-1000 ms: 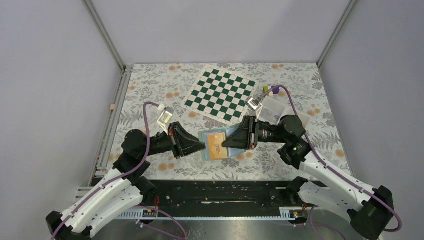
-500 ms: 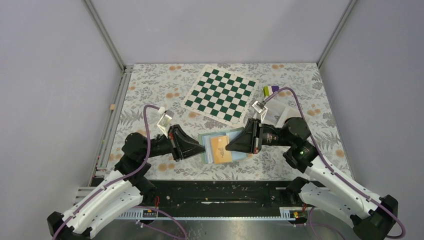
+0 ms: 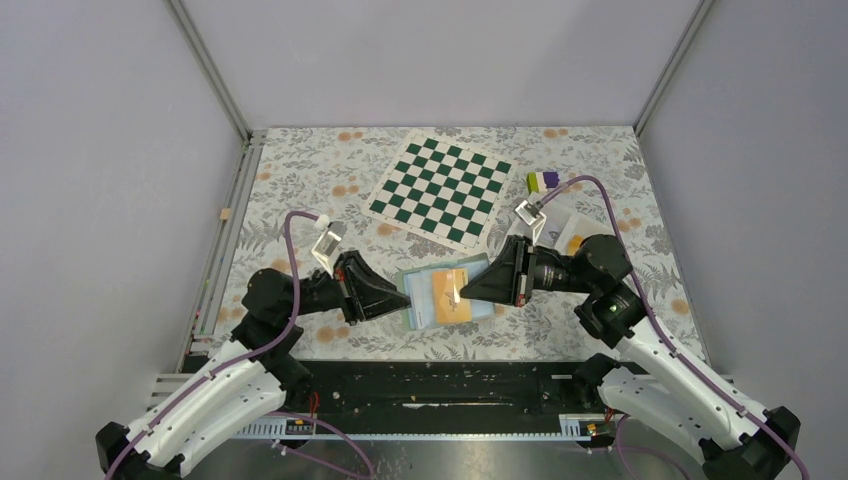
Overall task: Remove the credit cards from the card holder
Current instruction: Remove the credit card from the card holder.
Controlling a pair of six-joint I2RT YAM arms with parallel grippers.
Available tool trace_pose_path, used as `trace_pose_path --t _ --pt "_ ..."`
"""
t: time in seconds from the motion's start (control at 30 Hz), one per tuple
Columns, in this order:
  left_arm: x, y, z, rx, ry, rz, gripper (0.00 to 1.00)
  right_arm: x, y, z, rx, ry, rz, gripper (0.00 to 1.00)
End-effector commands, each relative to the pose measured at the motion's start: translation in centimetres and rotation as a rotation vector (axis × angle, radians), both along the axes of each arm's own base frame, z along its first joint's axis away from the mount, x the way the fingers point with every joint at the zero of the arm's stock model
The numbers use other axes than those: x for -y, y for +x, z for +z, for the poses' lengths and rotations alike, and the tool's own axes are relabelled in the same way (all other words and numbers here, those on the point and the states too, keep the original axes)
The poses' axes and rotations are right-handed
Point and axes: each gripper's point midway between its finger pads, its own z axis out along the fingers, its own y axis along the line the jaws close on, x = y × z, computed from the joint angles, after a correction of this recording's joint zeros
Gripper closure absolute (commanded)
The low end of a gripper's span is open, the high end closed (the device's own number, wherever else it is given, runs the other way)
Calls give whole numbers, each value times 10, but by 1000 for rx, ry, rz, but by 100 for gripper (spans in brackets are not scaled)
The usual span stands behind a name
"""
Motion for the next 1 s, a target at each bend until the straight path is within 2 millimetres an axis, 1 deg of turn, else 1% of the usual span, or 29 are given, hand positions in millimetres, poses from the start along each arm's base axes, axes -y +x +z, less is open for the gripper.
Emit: trace_pose_path --t 0.0,0.13,0.27,0.33,0.4,0.53,0.73,0.83,0.87,0.9,0.97 --pt "-2 -6 15 68 -50 -26 100 6 -11 25 51 67 41 100" --pt "-1 -6 16 70 -52 -26 100 8 -13 30 62 80 47 100" --pt "-2 -6 16 75 -49 -21 100 13 -11 31 57 70 32 100" --pt "-1 -1 14 73 -37 3 100 17 -11 32 63 57 23 100" --pt "-2 4 10 71 -16 37 100 23 -9 29 67 41 1 100" --pt "-5 5 14 90 -26 63 100 34 -6 27 79 25 -58 100" --pt "-5 8 18 96 -33 77 100 35 -13 23 72 5 -16 100" --pt "-6 14 15 90 -17 115 100 38 -16 28 85 11 -21 100" --pt "-7 17 13 91 -5 137 100 39 -17 33 98 12 -30 100" --pt "-8 19 11 95 8 152 100 40 -16 34 97 5 -47 100" --pt "-11 24 8 99 29 192 100 44 -11 42 107 -1 -114 100"
